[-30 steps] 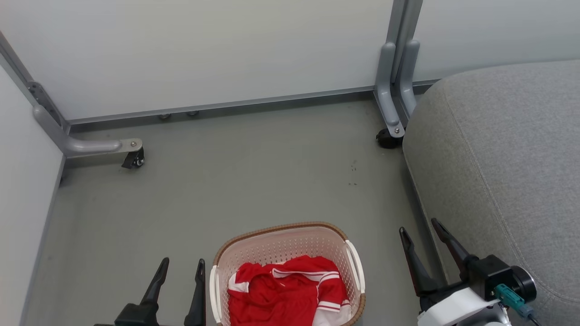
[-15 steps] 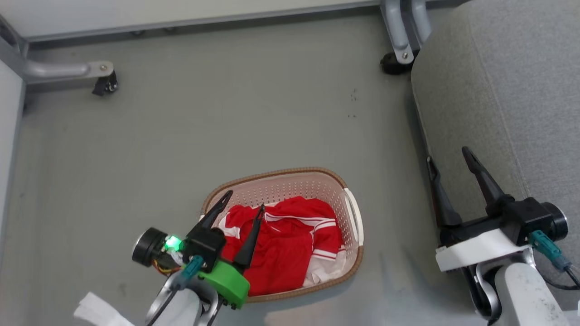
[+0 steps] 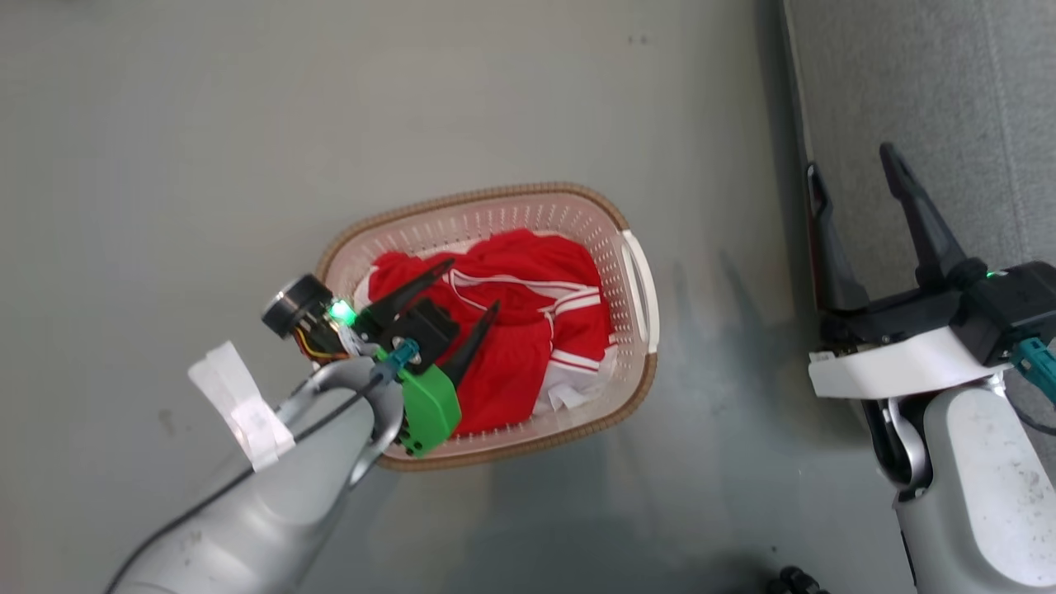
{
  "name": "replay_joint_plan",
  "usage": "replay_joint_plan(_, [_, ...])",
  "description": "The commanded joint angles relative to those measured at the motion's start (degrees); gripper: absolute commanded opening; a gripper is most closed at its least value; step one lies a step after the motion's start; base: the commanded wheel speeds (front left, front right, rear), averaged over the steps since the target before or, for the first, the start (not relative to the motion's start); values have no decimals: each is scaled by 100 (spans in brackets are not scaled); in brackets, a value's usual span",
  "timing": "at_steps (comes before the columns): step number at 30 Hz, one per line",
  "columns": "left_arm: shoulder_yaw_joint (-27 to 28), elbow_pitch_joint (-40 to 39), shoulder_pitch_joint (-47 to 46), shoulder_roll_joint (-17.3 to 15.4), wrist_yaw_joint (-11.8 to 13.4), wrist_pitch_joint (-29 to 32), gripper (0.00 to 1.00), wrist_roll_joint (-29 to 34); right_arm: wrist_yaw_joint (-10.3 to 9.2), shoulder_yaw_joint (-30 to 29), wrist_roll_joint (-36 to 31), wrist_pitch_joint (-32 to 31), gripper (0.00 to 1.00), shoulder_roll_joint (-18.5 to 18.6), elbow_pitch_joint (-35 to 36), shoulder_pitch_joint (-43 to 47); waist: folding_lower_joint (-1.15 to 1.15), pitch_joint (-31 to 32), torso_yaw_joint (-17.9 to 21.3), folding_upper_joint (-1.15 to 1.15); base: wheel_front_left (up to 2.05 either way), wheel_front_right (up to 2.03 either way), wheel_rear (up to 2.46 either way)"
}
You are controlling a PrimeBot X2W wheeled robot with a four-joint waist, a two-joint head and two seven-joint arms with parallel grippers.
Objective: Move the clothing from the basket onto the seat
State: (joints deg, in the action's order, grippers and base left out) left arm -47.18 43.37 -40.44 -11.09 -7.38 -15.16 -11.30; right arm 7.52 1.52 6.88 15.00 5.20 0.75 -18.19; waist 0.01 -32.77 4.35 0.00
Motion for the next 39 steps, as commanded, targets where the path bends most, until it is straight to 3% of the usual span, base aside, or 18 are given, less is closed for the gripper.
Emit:
replay_joint_plan(1, [-141,109,-278,-113,-11,-1,100,-79,-6,-4,-13,28,100,-16,59,-137,-1,-873,351,0,0,0,0])
replay_joint_plan(7, [-1079,679,-979,-314,-11,-1,100,-423,-7,-86,20,28,100,-101,192,-367,-1,-1423,581,0,0,0,0])
replay_joint_plan(16, [-2334,1485,-1852,-314,-11,2,100,-1068,-7,-169,-28,28,100,-187,436,-542,-1,-2120,679,0,0,0,0])
replay_joint_plan(24, [-2607,1804,-2293,-192,-12,303,100,-1257,-7,-264,-56,28,100,-203,538,-706,-1,-2602,679,0,0,0,0])
replay_joint_plan(39, [-2625,1942,-2397,-224,-12,516,100,-150,-7,-191,38,28,100,-227,501,-717,-1,-2982,784,0,0,0,0])
